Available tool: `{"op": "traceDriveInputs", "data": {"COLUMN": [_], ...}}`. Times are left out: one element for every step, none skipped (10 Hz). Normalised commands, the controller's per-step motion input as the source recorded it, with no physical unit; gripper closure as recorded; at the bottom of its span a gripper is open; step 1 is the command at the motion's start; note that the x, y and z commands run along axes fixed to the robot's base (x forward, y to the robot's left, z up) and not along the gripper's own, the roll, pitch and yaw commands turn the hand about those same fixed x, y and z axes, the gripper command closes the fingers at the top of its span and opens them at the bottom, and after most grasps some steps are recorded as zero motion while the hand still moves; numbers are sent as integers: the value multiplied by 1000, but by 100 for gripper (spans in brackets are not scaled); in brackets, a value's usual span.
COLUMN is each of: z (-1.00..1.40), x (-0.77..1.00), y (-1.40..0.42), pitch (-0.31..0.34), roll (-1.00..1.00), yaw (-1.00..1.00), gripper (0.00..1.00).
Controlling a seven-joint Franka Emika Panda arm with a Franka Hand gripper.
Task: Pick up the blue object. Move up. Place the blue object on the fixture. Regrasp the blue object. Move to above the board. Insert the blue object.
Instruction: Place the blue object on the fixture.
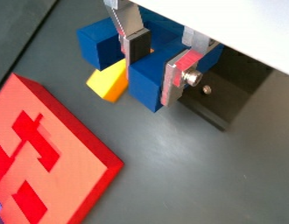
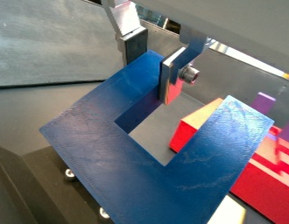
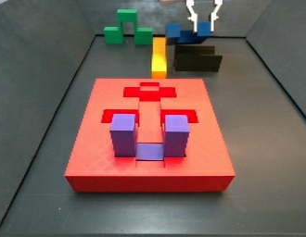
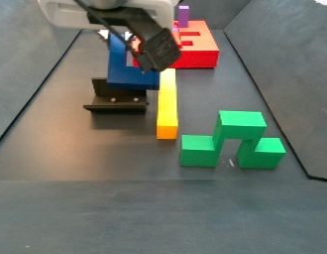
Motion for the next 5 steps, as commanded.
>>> {"op": "traceDriveInputs", "data": {"z": [-237, -266, -229, -277, -260], "x": [1000, 989, 1000, 794, 643], "y": [-120, -54, -6, 34, 186], "pitch": [0, 0, 0, 23, 23], "roll": [-157, -146, -97, -14, -109], "yaw": [-91, -83, -89, -89, 0], "gripper": [100, 100, 100, 100, 100]}}
